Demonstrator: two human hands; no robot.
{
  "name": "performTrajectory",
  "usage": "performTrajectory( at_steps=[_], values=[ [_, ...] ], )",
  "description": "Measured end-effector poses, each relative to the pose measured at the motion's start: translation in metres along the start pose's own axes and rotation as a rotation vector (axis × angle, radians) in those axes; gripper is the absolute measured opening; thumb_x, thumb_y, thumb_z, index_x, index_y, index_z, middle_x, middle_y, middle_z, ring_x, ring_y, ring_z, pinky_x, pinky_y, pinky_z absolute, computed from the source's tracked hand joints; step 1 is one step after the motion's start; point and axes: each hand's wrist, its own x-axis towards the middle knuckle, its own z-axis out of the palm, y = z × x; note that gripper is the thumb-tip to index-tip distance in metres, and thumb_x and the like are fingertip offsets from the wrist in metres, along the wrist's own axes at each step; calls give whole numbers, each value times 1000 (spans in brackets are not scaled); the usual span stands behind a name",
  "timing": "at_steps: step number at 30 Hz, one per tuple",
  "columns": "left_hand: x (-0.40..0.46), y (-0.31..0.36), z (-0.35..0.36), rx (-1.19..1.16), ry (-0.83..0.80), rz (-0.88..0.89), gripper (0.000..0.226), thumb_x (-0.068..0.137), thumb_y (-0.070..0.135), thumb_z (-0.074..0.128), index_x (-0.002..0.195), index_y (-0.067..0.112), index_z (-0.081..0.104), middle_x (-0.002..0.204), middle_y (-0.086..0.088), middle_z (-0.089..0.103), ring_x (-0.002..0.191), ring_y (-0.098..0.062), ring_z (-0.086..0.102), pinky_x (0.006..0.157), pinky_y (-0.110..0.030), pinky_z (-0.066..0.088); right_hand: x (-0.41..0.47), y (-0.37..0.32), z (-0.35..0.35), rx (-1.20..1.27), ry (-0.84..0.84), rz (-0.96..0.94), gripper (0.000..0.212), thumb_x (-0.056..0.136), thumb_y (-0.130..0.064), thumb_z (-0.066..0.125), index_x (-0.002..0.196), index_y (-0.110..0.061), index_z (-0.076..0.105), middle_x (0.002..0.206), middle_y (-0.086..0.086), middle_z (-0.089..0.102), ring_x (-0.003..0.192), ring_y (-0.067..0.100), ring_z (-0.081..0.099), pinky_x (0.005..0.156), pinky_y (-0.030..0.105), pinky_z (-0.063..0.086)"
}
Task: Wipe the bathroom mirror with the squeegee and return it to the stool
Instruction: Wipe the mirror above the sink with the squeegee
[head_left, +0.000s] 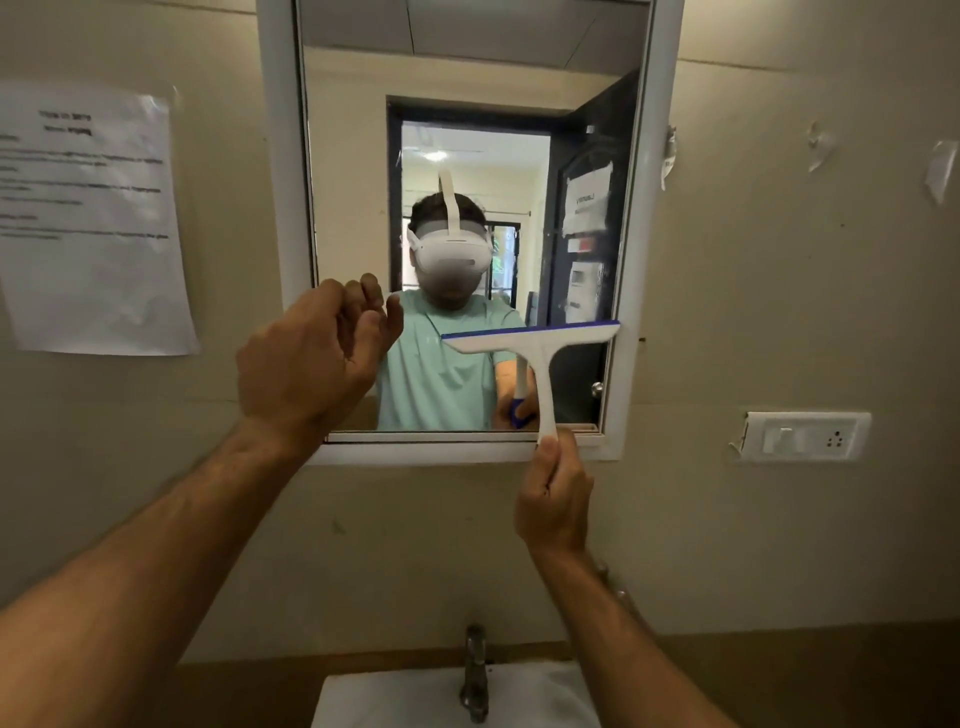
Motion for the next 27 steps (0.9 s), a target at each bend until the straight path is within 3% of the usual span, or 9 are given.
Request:
performTrajectory(
  at_steps=[3, 6, 9, 11, 13, 15, 17, 23, 27],
  values=[
    [2, 2, -3, 6, 4, 7, 37, 95, 51, 42, 93, 17, 56, 78, -1, 59, 62, -20, 55, 54, -36, 50, 26, -16, 4, -34, 28, -61, 46, 105, -33, 31, 110, 6, 57, 59, -12, 46, 53, 2, 53, 44, 11, 37],
    [4, 6, -3, 14, 1, 21, 34, 95, 50, 44, 95, 18, 55, 77, 1, 58, 60, -18, 54, 51, -26, 40, 60, -40, 12, -45, 63, -87, 40, 104, -32, 32, 98, -2, 58, 65, -8, 56, 53, 4, 52, 49, 16, 39],
    [2, 7, -5, 11, 6, 19, 35, 94, 51, 44, 98, 18, 55, 78, 2, 58, 61, -17, 54, 52, -22, 33, 71, -42, 13, -72, 98, -76, 32, 103, -32, 33, 87, -13, 54, 63, -2, 62, 52, 9, 56, 48, 13, 35],
    [0, 6, -7, 6, 7, 19, 35, 94, 51, 44, 100, 18, 55, 79, 3, 58, 62, -16, 55, 53, -21, 32, 59, -27, 9, -115, 71, -66, 40, 104, -32, 32, 97, -3, 59, 71, 6, 69, 59, 14, 62, 50, 15, 36],
    [-2, 5, -10, 2, 10, 19, 35, 94, 51, 43, 99, 18, 54, 79, 4, 58, 62, -16, 54, 52, -20, 31, 37, -11, 3, -99, 64, -74, 47, 104, -34, 30, 101, 3, 59, 67, -1, 63, 58, 2, 55, 49, 4, 33],
    [-4, 2, -10, 5, 2, 22, 35, 94, 51, 43, 99, 18, 54, 79, 2, 59, 62, -18, 55, 53, -23, 35, 13, 0, 0, -75, 70, -72, 44, 103, -37, 30, 95, -5, 58, 58, -13, 46, 55, -3, 52, 44, 3, 33],
    [-5, 0, -10, 1, -8, 22, 35, 94, 51, 43, 100, 18, 53, 80, 2, 59, 63, -20, 56, 55, -27, 41, -6, 7, -2, -66, 48, -40, 37, 102, -42, 29, 93, -17, 54, 54, -12, 40, 50, -1, 53, 39, 8, 34],
    [3, 0, -7, -27, -2, 42, 33, 94, 51, 45, 100, 20, 52, 79, 3, 58, 61, -19, 56, 55, -28, 46, 7, -9, 1, -82, 65, -48, 35, 102, -43, 28, 88, -21, 51, 56, -12, 42, 52, 4, 53, 39, 12, 33],
    [11, 6, -5, -42, 4, 30, 27, 95, 49, 48, 101, 22, 51, 81, 2, 60, 65, -21, 58, 60, -40, 55, 52, -40, 9, -104, 104, -84, 25, 104, -30, 35, 82, -22, 46, 60, -6, 53, 54, 0, 56, 45, 7, 34]
  ],
)
